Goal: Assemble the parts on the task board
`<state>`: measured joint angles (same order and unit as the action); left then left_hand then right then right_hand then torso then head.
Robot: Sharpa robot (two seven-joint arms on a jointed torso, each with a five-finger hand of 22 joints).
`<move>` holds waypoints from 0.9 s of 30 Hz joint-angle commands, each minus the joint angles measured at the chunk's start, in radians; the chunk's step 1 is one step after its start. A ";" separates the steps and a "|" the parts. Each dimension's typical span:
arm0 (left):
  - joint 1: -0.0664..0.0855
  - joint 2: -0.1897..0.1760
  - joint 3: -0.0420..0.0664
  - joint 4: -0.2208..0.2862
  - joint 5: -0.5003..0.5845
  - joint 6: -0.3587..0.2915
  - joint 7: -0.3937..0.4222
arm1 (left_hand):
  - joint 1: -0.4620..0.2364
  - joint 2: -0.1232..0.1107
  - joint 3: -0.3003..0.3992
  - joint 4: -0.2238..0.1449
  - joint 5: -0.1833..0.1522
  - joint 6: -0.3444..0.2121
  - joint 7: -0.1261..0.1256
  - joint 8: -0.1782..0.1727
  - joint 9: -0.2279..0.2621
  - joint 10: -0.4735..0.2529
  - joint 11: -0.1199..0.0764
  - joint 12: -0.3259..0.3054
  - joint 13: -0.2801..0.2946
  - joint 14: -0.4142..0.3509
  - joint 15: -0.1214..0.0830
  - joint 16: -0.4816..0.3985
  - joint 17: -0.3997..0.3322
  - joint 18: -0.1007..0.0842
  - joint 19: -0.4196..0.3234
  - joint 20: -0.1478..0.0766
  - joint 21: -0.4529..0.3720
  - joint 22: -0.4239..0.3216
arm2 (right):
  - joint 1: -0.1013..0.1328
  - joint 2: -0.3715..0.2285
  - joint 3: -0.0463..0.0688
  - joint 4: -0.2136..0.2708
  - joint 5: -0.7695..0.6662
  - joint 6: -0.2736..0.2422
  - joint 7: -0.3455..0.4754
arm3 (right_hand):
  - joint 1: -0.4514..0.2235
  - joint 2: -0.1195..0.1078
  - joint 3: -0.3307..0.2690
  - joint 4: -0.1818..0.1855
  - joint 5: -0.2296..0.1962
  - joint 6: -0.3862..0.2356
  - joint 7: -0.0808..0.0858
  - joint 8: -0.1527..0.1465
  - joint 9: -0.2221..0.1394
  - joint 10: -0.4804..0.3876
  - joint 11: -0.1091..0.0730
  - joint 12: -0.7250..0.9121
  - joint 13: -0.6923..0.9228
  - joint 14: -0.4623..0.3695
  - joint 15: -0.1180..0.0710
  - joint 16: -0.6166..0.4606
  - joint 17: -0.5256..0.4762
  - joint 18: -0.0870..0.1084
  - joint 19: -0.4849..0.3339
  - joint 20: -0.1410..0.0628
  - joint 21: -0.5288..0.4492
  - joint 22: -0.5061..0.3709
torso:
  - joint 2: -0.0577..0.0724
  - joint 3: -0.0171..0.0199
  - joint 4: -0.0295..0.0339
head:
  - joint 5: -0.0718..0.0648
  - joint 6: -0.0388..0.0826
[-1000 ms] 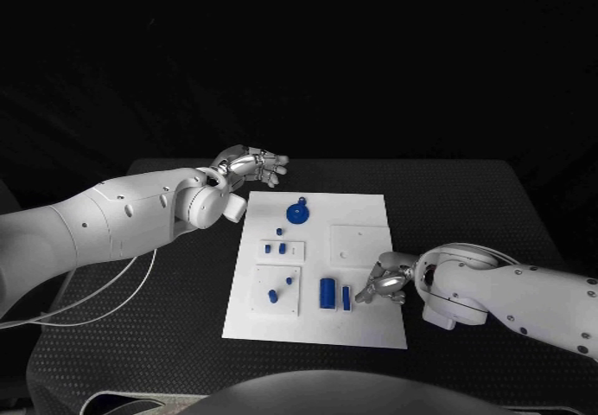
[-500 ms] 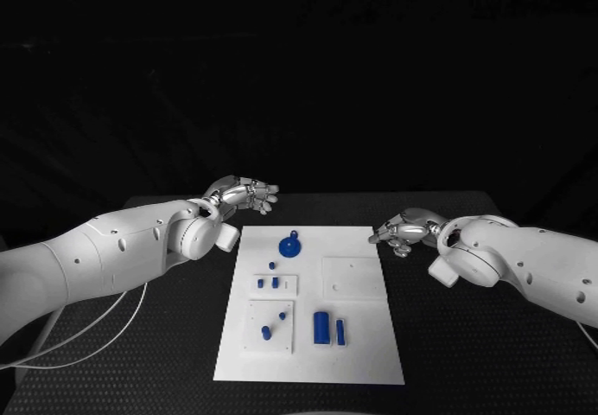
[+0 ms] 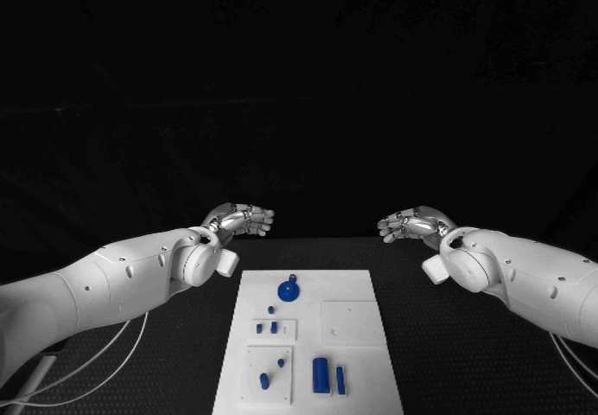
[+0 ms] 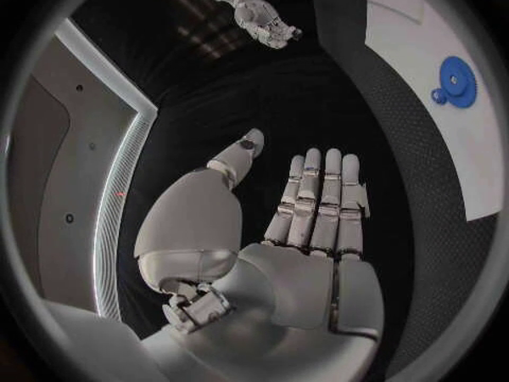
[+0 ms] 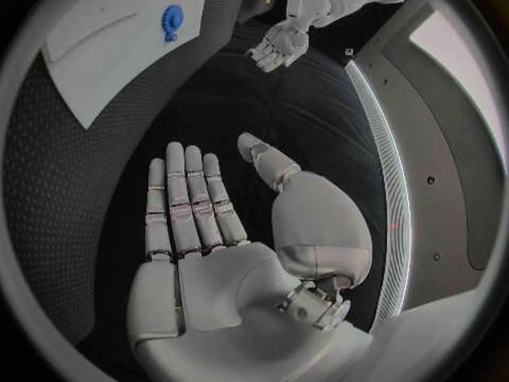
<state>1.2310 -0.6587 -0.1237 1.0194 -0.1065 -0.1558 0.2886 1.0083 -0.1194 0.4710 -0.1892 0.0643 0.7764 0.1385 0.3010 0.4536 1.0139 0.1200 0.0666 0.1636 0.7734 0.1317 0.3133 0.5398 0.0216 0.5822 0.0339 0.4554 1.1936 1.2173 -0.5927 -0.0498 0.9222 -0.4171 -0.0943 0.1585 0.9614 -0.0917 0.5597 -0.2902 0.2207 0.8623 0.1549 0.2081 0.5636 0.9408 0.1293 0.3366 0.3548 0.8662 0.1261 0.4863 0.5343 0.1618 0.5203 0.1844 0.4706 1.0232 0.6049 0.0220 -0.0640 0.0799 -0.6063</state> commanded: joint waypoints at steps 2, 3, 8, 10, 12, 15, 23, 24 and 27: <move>0.001 0.011 0.001 -0.020 0.053 -0.003 0.043 | -0.013 -0.011 -0.005 0.004 -0.007 -0.018 -0.010 -0.008 -0.004 -0.031 -0.009 -0.003 -0.023 -0.039 0.001 -0.031 -0.016 -0.021 -0.030 0.004 -0.035 -0.012 | -0.003 0.013 0.005 -0.013 0.089 0.029 0.074 | 0.002 0.016 -0.025 0.003 -0.002 -0.013 -0.004 0.002 -0.014 0.021 0.006 -0.087 -0.101 -0.025 0.016 -0.082 -0.057 0.000 -0.010 0.019 -0.074 -0.054 | -0.011 0.0081 -0.0045 | 0.009 0.016; 0.000 0.013 0.001 -0.023 0.053 0.000 0.045 | -0.014 -0.012 -0.006 0.005 -0.008 -0.018 -0.011 -0.008 -0.004 -0.034 -0.010 -0.003 -0.026 -0.042 0.001 -0.034 -0.017 -0.022 -0.030 0.004 -0.039 -0.014 | -0.004 0.015 0.005 -0.015 0.093 0.033 0.076 | 0.003 0.017 -0.032 0.004 -0.002 -0.019 -0.008 0.002 -0.019 0.028 0.008 -0.105 -0.123 -0.024 0.016 -0.094 -0.069 0.004 -0.005 0.021 -0.085 -0.063 | -0.013 0.0088 -0.0055 | 0.011 0.016; 0.000 0.015 0.001 -0.023 0.057 0.008 0.049 | -0.020 -0.010 -0.010 0.010 -0.009 -0.017 -0.012 -0.007 -0.003 -0.033 -0.011 0.000 -0.031 -0.042 0.001 -0.036 -0.020 -0.022 -0.028 0.004 -0.046 -0.017 | -0.004 0.011 0.007 -0.009 0.097 0.026 0.078 | 0.001 0.022 -0.045 0.005 -0.004 -0.023 -0.008 0.007 -0.029 0.050 0.009 -0.137 -0.165 -0.015 0.014 -0.111 -0.092 0.015 0.018 0.027 -0.107 -0.080 | -0.014 0.0122 -0.0058 | 0.013 0.017; -0.001 0.012 0.000 -0.023 0.030 -0.001 0.020 | -1.008 0.119 -0.471 0.189 -0.064 -0.776 -0.139 -0.301 -0.454 -1.014 -0.120 -0.067 -0.164 -0.773 -0.132 -0.313 -0.540 -0.022 -0.582 -0.034 -0.455 -0.376 | -0.004 0.012 0.005 -0.011 0.062 0.009 0.041 | -0.961 0.092 -0.560 0.290 -0.221 -0.862 -0.155 -0.208 -0.564 -0.941 -0.129 -0.337 -0.355 -0.866 -0.126 -0.486 -0.534 -0.162 -0.520 -0.184 -0.471 -1.023 | -0.012 0.0082 -0.0045 | 0.011 0.015; -0.004 0.009 0.003 -0.012 0.032 -0.012 0.023 | -1.008 0.119 -0.471 0.189 -0.064 -0.776 -0.139 -0.301 -0.454 -1.014 -0.120 -0.067 -0.164 -0.773 -0.132 -0.313 -0.540 -0.022 -0.582 -0.034 -0.455 -0.444 | -0.007 0.009 0.006 0.000 0.068 -0.002 0.047 | -0.961 0.092 -0.560 0.290 -0.221 -0.862 -0.155 -0.208 -0.564 -0.941 -0.129 -0.337 -0.355 -0.866 -0.126 -0.486 -0.534 -0.162 -0.520 -0.184 -0.471 -1.023 | -0.015 0.0063 -0.0003 | 0.005 0.015; -0.013 0.003 0.008 0.015 0.035 -0.041 0.033 | -1.008 0.119 -0.471 0.189 -0.064 -0.776 -0.139 -0.301 -0.454 -1.014 -0.120 -0.067 -0.164 -0.773 -0.132 -0.313 -0.540 -0.022 -0.582 -0.034 -0.455 -1.194 | -0.014 0.000 0.008 0.028 0.083 -0.031 0.060 | -0.961 0.092 -0.560 0.290 -0.221 -0.862 -0.155 -0.208 -0.564 -0.941 -0.129 -0.337 -0.355 -0.866 -0.126 -0.486 -0.534 -0.162 -0.520 -0.184 -0.471 -1.023 | -0.023 0.0015 0.0108 | -0.009 0.013; -0.066 -0.036 0.045 0.183 0.058 -0.221 0.096 | -1.008 0.119 -0.471 0.189 -0.064 -0.776 -0.139 -0.301 -0.454 -1.014 -0.120 -0.067 -0.164 -0.773 -0.132 -0.313 -0.540 -0.022 -0.582 -0.034 -0.455 -1.194 | -0.057 -0.052 0.020 0.201 0.176 -0.211 0.144 | -0.961 0.092 -0.560 0.290 -0.221 -0.862 -0.155 -0.208 -0.564 -0.941 -0.129 -0.337 -0.355 -0.866 -0.126 -0.486 -0.534 -0.162 -0.520 -0.184 -0.471 -1.023 | -0.056 -0.0190 0.0573 | -0.071 0.007; -0.074 -0.043 0.051 0.212 0.061 -0.252 0.106 | -1.008 0.119 -0.471 0.189 -0.064 -0.776 -0.139 -0.301 -0.454 -1.014 -0.120 -0.067 -0.164 -0.773 -0.132 -0.313 -0.540 -0.022 -0.582 -0.034 -0.455 -1.194 | -0.064 -0.061 0.022 0.230 0.192 -0.242 0.159 | -0.961 0.092 -0.560 0.290 -0.221 -0.862 -0.155 -0.208 -0.564 -0.941 -0.129 -0.337 -0.355 -0.866 -0.126 -0.486 -0.534 -0.162 -0.520 -0.184 -0.471 -1.023 | -0.058 -0.0202 0.0601 | -0.075 0.007; -0.107 -0.066 0.073 0.314 0.075 -0.361 0.144 | -1.008 0.119 -0.471 0.189 -0.064 -0.776 -0.139 -0.301 -0.454 -1.014 -0.120 -0.067 -0.164 -0.773 -0.132 -0.313 -0.540 -0.022 -0.582 -0.034 -0.455 -1.194 | -0.090 -0.093 0.029 0.335 0.249 -0.351 0.210 | -0.961 0.092 -0.560 0.290 -0.221 -0.862 -0.155 -0.208 -0.564 -0.941 -0.129 -0.337 -0.355 -0.866 -0.126 -0.486 -0.534 -0.162 -0.520 -0.184 -0.471 -1.023 | -0.061 -0.0220 0.0640 | -0.080 0.006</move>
<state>1.1293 -0.7222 -0.0538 1.3050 -0.0564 -0.3579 0.3558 0.0516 -0.0059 0.0252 -0.0082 0.0085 0.0392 0.0064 0.0192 0.0231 0.0496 0.0055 0.0068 0.0070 0.0387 0.0067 0.0176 0.0267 0.0078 0.0320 0.0000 0.0216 0.1134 1.1336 -0.6786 -0.0219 1.2321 -0.2545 -0.2896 0.2760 0.0508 -0.0037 0.0301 -0.0119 0.0123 0.0432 0.0077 0.0135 0.0274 0.0505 0.0076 0.0114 0.0098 0.0435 0.0076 0.0211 0.0223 0.0273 0.0291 0.0100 0.0190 0.0482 0.5519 0.0048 -0.0114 0.0079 -0.5993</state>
